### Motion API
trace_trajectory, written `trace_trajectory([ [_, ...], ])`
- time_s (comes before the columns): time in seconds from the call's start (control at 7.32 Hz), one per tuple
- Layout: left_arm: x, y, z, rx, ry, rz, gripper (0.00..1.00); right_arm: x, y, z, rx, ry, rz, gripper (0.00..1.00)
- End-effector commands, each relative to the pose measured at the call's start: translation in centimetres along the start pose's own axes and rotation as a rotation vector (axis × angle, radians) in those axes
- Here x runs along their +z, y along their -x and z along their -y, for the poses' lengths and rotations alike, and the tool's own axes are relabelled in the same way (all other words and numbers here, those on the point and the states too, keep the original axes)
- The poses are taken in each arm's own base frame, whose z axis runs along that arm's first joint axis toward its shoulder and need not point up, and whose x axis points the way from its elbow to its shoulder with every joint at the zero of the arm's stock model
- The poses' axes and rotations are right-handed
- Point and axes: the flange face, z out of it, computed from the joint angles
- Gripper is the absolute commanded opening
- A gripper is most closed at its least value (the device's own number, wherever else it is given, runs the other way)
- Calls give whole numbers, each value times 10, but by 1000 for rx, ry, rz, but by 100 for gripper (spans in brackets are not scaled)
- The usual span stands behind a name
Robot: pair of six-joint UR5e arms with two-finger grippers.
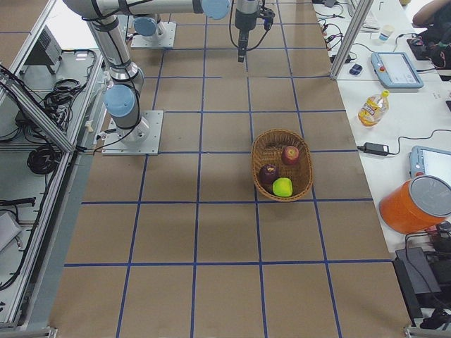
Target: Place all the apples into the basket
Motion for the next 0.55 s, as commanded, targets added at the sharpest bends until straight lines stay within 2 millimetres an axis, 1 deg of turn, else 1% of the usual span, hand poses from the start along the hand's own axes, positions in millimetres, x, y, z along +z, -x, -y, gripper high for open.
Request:
trace_trajectory([
  [0.0, 1, 1, 4, -4, -6, -2, 100, -1, 0, -7, 3, 18, 0, 100],
  [0.14, 2, 1, 3, -3, -6, -2, 100, 0, 0, -7, 12, 22, 3, 100],
  [0.27, 1, 1, 2, -3, -8, -2, 100, 0, 4, -8, 25, 28, 45, 100],
  [0.41, 1, 1, 2, -3, -8, -2, 100, 0, 3, -8, 26, 29, 40, 100],
])
